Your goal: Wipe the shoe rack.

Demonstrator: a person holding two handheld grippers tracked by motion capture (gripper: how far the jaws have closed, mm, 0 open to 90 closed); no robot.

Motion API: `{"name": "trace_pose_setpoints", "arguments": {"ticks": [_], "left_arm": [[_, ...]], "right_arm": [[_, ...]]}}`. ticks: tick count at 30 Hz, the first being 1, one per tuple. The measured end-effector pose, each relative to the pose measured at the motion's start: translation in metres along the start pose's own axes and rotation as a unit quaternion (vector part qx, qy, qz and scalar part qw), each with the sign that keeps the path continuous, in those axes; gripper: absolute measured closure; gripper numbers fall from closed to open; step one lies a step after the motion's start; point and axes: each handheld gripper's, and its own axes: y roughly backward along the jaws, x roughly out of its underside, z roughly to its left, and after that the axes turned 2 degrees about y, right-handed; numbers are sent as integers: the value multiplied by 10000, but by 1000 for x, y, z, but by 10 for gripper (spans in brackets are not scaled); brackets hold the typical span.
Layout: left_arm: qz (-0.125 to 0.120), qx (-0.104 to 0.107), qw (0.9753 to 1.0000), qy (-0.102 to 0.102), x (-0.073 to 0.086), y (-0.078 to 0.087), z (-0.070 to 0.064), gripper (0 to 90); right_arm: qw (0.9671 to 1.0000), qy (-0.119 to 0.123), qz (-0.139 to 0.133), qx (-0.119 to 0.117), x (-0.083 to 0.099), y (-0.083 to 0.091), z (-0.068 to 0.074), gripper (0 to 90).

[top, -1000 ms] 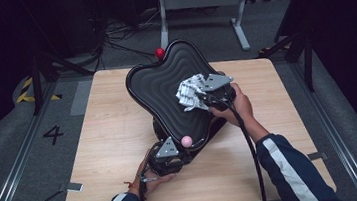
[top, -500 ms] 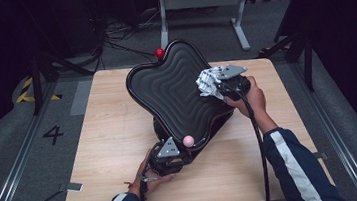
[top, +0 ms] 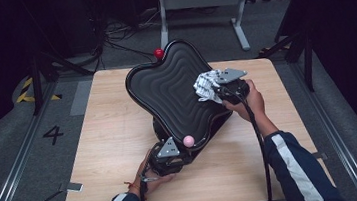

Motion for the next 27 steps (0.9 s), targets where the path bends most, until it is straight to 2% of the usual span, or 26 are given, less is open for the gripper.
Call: {"name": "trace_pose_setpoints", "arguments": {"ticks": [1, 3, 4, 8, 13, 20, 22, 25, 27], "left_arm": [[2, -3, 10000, -2, 0, 0, 0, 727], [3, -2, 10000, -3, 0, 0, 0, 727], [1, -3, 10000, -13, 0, 0, 0, 726], [15, -28, 10000, -41, 0, 0, 0, 727], [11, -33, 10000, -37, 0, 0, -1, 727], [-11, -47, 10000, -38, 0, 0, -1, 727], [-3, -40, 10000, -25, 0, 0, -1, 727], [19, -43, 10000, -32, 0, 0, -1, 727], [11, -43, 10000, -45, 0, 0, -1, 728]], "right_arm": [[9999, 31, -67, -150, -2, 1, 6, 796], [9998, 51, -88, -195, -4, 2, 10, 796], [9995, 193, -114, -208, -7, 3, 17, 796], [9984, 463, -247, -217, -13, 7, 37, 797], [9960, 628, -435, -466, -19, 14, 60, 797], [9895, 743, -563, -1101, -23, 24, 84, 796], [9879, 812, -588, -1185, -24, 26, 89, 795], [9844, 817, -606, -1433, -26, 29, 96, 793], [9835, 923, -612, -1432, -26, 30, 99, 790]]}}
